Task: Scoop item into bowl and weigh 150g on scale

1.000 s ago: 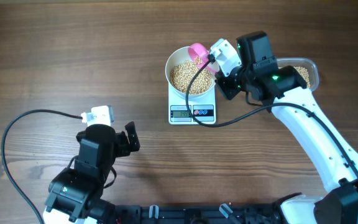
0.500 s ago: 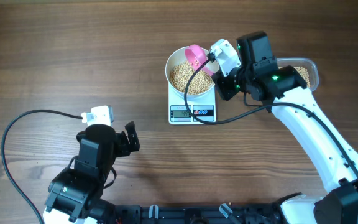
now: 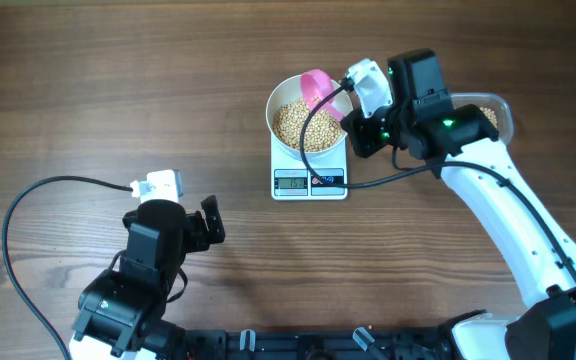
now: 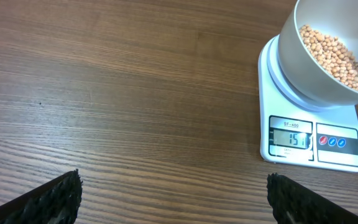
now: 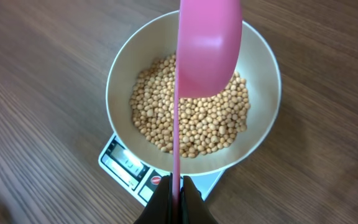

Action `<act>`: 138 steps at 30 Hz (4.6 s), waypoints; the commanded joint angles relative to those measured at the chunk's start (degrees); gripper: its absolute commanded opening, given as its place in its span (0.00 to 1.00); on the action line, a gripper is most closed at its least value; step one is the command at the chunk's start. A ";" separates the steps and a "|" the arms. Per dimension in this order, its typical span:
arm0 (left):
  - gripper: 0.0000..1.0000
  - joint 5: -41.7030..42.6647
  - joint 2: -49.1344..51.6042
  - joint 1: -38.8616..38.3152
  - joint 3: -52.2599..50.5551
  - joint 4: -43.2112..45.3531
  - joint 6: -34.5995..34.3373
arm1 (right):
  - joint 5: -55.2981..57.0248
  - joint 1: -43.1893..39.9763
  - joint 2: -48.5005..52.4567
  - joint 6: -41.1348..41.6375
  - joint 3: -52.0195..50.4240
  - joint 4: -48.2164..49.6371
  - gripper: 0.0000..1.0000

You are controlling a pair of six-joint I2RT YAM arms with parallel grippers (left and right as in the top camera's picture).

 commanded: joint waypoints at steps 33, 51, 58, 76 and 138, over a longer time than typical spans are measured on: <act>1.00 -0.72 -0.04 0.37 -0.37 0.13 0.63 | 13.20 -38.88 -8.17 -7.45 -0.15 -14.67 0.04; 1.00 -0.72 -0.04 0.37 -0.37 0.13 0.66 | 19.89 -26.40 -3.52 -8.76 -0.13 -14.82 0.04; 1.00 -0.72 -0.04 0.37 -0.37 0.13 0.66 | 18.62 -26.40 -3.54 -4.83 -0.07 -12.98 0.04; 1.00 40.61 15.28 0.37 -0.37 9.51 -1.40 | 18.62 -26.38 -3.54 -4.94 -0.07 -11.67 0.04; 1.00 30.53 17.97 0.37 -0.37 10.73 -0.63 | 21.73 -20.41 -13.49 -2.21 3.04 -14.01 0.04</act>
